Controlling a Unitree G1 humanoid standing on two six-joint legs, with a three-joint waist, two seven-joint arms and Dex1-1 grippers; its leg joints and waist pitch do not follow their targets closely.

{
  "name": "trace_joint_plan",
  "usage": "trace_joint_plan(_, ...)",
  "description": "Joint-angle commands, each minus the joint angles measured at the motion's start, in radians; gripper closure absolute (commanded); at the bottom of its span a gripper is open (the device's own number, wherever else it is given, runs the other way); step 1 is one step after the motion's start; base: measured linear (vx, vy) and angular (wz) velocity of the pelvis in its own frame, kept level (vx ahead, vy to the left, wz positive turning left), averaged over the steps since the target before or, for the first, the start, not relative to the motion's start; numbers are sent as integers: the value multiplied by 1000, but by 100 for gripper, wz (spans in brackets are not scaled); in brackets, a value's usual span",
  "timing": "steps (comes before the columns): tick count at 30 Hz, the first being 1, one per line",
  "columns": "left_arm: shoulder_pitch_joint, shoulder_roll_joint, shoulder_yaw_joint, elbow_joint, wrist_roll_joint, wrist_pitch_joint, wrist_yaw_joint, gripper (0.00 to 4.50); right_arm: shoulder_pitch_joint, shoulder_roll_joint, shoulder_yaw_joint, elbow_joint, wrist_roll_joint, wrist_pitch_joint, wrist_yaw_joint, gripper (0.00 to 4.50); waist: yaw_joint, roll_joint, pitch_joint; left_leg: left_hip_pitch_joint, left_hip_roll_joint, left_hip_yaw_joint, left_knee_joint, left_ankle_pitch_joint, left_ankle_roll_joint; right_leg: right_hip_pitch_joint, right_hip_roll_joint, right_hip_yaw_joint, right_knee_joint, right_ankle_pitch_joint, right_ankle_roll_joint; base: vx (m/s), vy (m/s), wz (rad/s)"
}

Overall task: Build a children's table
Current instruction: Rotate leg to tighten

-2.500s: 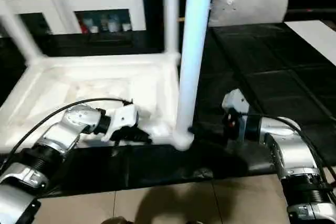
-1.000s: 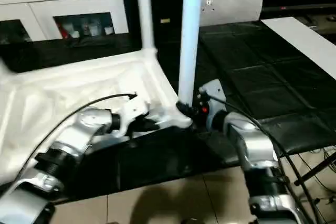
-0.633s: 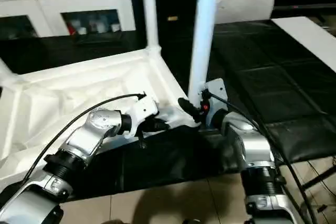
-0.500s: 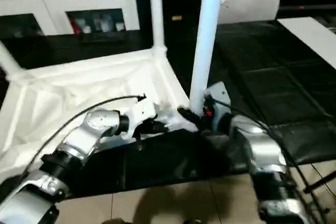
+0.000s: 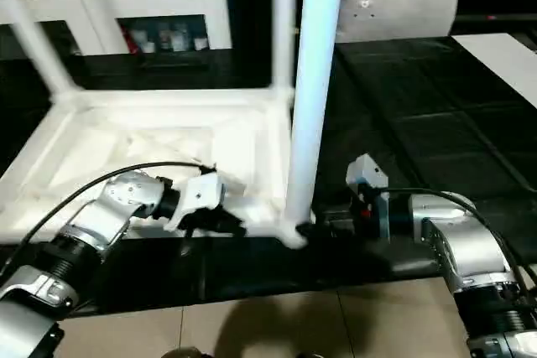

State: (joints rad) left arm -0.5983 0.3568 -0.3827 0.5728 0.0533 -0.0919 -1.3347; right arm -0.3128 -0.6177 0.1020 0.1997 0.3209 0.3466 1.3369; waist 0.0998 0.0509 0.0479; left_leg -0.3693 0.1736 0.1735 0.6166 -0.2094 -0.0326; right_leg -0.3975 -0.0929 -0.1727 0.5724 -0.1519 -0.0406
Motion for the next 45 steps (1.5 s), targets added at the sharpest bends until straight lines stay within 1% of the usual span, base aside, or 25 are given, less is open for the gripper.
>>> trace_joint_plan(1, -17, 8, -42, -19, 4, -26, -66, 450, -10, -16, 18, -7, 11, 2, 37, 92, 0, -22, -72, 9, 72, -24, -69, -139, 102, 59, -87, 73, -79, -368, -80, 0, 0, 0)
trace_joint_plan(4, -15, 18, -55, -34, -9, -32, -105, 450, -17, -24, 31, 3, 12, 9, 76, 130, 6, -22, -72, 8, 72, -23, -69, -141, 96, 60, -89, 75, -78, -373, -79, 0, 0, 0)
trace_joint_plan(8, -15, 15, -69, -49, -17, -38, -140, 450, -20, -22, 48, 3, 20, 7, 102, 148, 10, -27, -71, 9, 69, -21, -69, -139, 90, 59, -88, 74, -81, -393, -70, 0, 0, 0)
trace_joint_plan(15, -20, 3, -74, -50, -23, -47, -150, 450, -27, 4, 69, 12, 11, -8, 106, 217, 12, -24, -72, 10, 70, -22, -69, -142, 83, 58, -87, 73, -82, -399, -65, 0, 0, 0)
trace_joint_plan(16, -19, 3, -75, -50, -23, -47, -150, 450, -27, 6, 69, 11, 13, -6, 110, 223, 12, -27, -72, 9, 71, -23, -69, -139, 84, 59, -87, 73, -81, -393, -64, 0, 0, 0)
trace_joint_plan(22, -14, 1, -75, -51, -28, -41, -152, 450, -27, 17, 65, 12, 30, 2, 110, 244, 12, -26, -72, 9, 67, -21, -69, -139, 83, 59, -87, 72, -84, -411, -55, 0, 0, 0)
trace_joint_plan(23, -10, -1, -71, -54, -34, -27, -146, 450, -25, 24, 59, 6, 40, 11, 106, 245, 12, -22, -71, 10, 68, -22, -69, -140, 82, 58, -86, 72, -84, -412, -55, 0, 0, 0)
trace_joint_plan(24, -7, -5, -66, -58, -36, -10, -134, 450, -22, 32, 52, -1, 50, 21, 99, 246, 11, -24, -72, 9, 68, -22, -69, -140, 81, 59, -86, 72, -84, -411, -53, 0, 0, 0)
trace_joint_plan(26, -3, -18, -49, -64, -33, 40, -80, 450, -13, 56, 31, -26, 57, 57, 34, 246, 9, -20, -71, 9, 70, -24, -70, -143, 76, 59, -86, 71, -83, -407, -59, 0, 0, 0)
trace_joint_plan(27, -2, -27, -41, -66, -30, 64, -49, 450, -12, 67, 24, -32, 48, 69, -10, 246, 7, -23, -68, 10, 68, -22, -70, -153, 71, 57, -85, 70, -88, -427, -53, 0, 0, 0)
trace_joint_plan(28, -1, -42, -31, -75, -23, 110, -1, 450, -12, 92, 15, -33, 9, 78, -110, 246, 4, -24, -66, 13, 64, -22, -70, -158, 62, 56, -85, 68, -93, -457, -43, 0, 0, 0)
trace_joint_plan(30, 4, -56, -24, -88, -16, 141, 39, 450, -18, 130, 7, -15, -35, 59, -211, 246, -1, -22, -63, 18, 61, -22, -70, -166, 46, 51, -84, 65, -101, -493, -34, 0, 0, 0)
trace_joint_plan(31, 7, -67, -20, -96, -14, 157, 64, 450, -25, 157, -4, -2, -46, 68, -270, 249, -14, -25, -64, 13, 53, -24, -69, -180, 34, 59, -86, 57, -106, -535, -9, 0, 0, 0)
trace_joint_plan(32, 10, -77, -16, -104, -13, 175, 84, 450, -31, 179, -12, 10, -57, 75, -318, 251, -19, -24, -63, 12, 53, -25, -69, -181, 33, 59, -85, 56, -109, -538, -3, 0, 0, 0)
trace_joint_plan(33, 16, -97, -11, -119, -9, 204, 123, 450, -43, 214, -21, 29, -74, 90, -393, 252, -29, -23, -65, 9, 58, -31, -72, -181, 27, 61, -85, 55, -103, -521, -4, 0, 0, 0)
trace_joint_plan(34, 23, -128, -7, -137, -2, 248, 177, 450, -57, 261, -27, 50, -101, 104, -486, 253, -44, -23, -63, 12, 57, -31, -71, -197, 26, 56, -83, 52, -110, -521, -9, 0, 0, 0)
trace_joint_plan(35, 23, -128, -7, -137, -2, 249, 179, 450, -57, 262, -28, 50, -102, 104, -488, 253, -51, -24, -64, 10, 57, -32, -70, -199, 24, 60, -85, 53, -107, -515, -12, 0, 0, 0)
trace_joint_plan(36, 25, -148, -6, -146, 4, 274, 212, 450, -63, 289, -33, 57, -113, 113, -539, 253, -60, -28, -65, 8, 53, -31, -69, -201, 31, 61, -85, 52, -109, -515, -13, 0, 0, 0)
trace_joint_plan(37, 21, -167, -3, -143, 10, 292, 244, 450, -69, 311, -37, 67, -121, 115, -578, 254, -67, -25, -64, 5, 52, -31, -68, -192, 39, 61, -85, 54, -107, -510, -14, 0, 0, 0)
trace_joint_plan(38, 14, -210, 5, -139, 26, 334, 319, 450, -83, 361, -45, 90, -141, 118, -669, 254, -69, -25, -64, 5, 52, -29, -66, -186, 41, 60, -86, 55, -109, -509, -16, 0, 0, 0)
trace_joint_plan(39, 13, -213, 5, -138, 27, 335, 323, 450, -84, 364, -46, 92, -142, 117, -675, 255, -74, -24, -64, 8, 51, -29, -65, -183, 40, 56, -84, 53, -111, -510, -23, 0, 0, 0)
trace_joint_plan(40, -5, -278, 15, -108, 53, 365, 427, 450, -117, 432, -61, 156, -172, 98, -808, 255, -75, -29, -64, 8, 51, -30, -66, -181, 39, 58, -86, 52, -111, -514, -21, 0, 0, 0)
trace_joint_plan(41, -11, -303, 15, -94, 64, 370, 463, 450, -134, 458, -64, 191, -188, 83, -861, 255, -83, -26, -62, 8, 49, -29, -64, -186, 36, 56, -84, 49, -114, -526, -22, 0, 0, 0)
trace_joint_plan(42, -12, -307, 15, -92, 66, 370, 468, 450, -137, 461, -64, 195, -190, 81, -868, 255, -87, -26, -63, 12, 48, -29, -63, -192, 36, 55, -85, 48, -118, -531, -17, 0, 0, 0)
trace_joint_plan(45, -13, -335, 3, -74, 94, 362, 524, 450, -167, 508, -101, 255, -171, 24, -914, 255, -93, -18, -65, 7, 55, -35, -68, -207, 50, 60, -87, 52, -112, -494, -21, 0, 0, 0)
